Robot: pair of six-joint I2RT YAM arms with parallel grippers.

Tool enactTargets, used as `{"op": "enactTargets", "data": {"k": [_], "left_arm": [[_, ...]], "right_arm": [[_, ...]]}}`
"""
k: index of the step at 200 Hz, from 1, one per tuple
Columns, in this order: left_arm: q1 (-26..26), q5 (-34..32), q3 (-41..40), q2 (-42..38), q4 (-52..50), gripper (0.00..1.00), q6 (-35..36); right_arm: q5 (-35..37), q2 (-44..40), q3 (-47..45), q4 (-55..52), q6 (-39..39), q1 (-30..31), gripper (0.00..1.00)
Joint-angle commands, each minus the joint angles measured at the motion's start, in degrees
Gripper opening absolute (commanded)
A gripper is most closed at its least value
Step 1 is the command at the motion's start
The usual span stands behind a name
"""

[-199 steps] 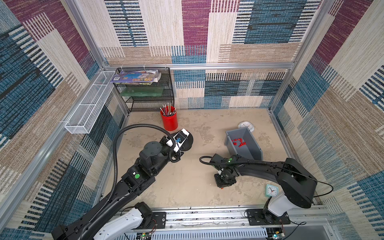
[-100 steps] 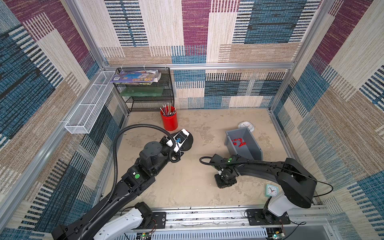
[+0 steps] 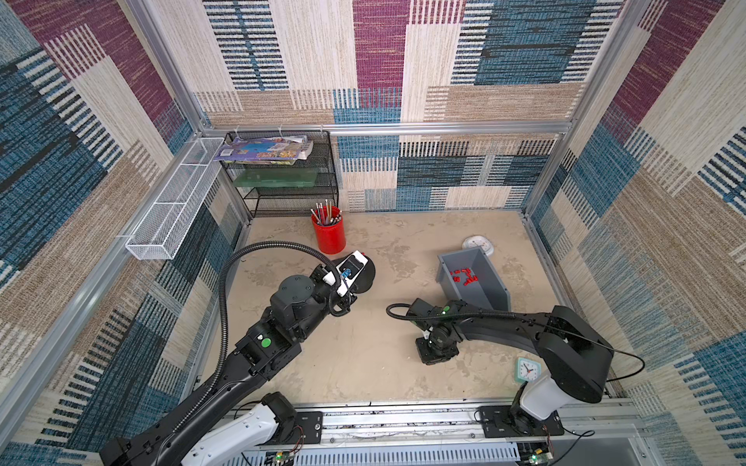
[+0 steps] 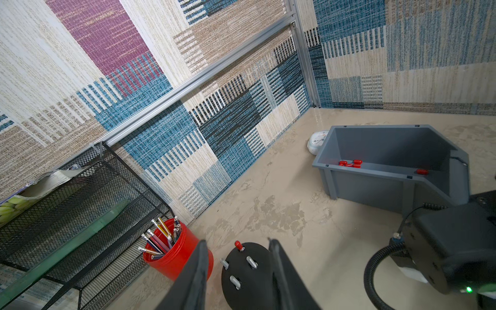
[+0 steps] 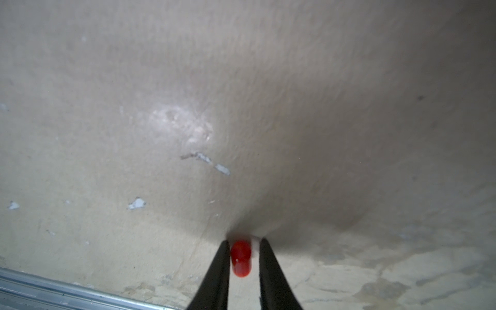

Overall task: Cover the protruding screws with screw protection sleeves
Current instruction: Pick up the screw protection sleeve from the center of the board.

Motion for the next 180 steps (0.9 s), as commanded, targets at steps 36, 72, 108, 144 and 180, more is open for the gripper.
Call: {"op": "enactTargets", "data": {"k": [36, 72, 108, 144, 180], "left_arm": [[0.01, 0.66, 0.02, -0.1, 0.95, 0.38, 0.68], [0.03, 0.91, 0.01, -0.17, 0.86, 0.38, 0.73], [0.01, 1.03, -0.13, -0.12, 0.94, 0.38, 0.75], [0.04, 1.28, -0.2, -0.03, 1.01, 0.38, 0.78], [0.01, 1.12, -0.21, 0.16, 1.16, 0.38, 0.89]], "right_arm": [[0.95, 0.46, 0.91, 0.94, -0.75, -0.36, 0.22], [0.42, 1.26, 1.38, 1.39, -0.81, -0.28, 0.21], [0.21, 0.8, 0.99, 0.58, -0.54, -0.02, 0.2], [0.75, 0.14, 0.71, 0.24, -0.38, -0.06, 0.19], [0.93, -0.08, 0.57, 0.33, -0.25, -0.09, 0.15]]}}
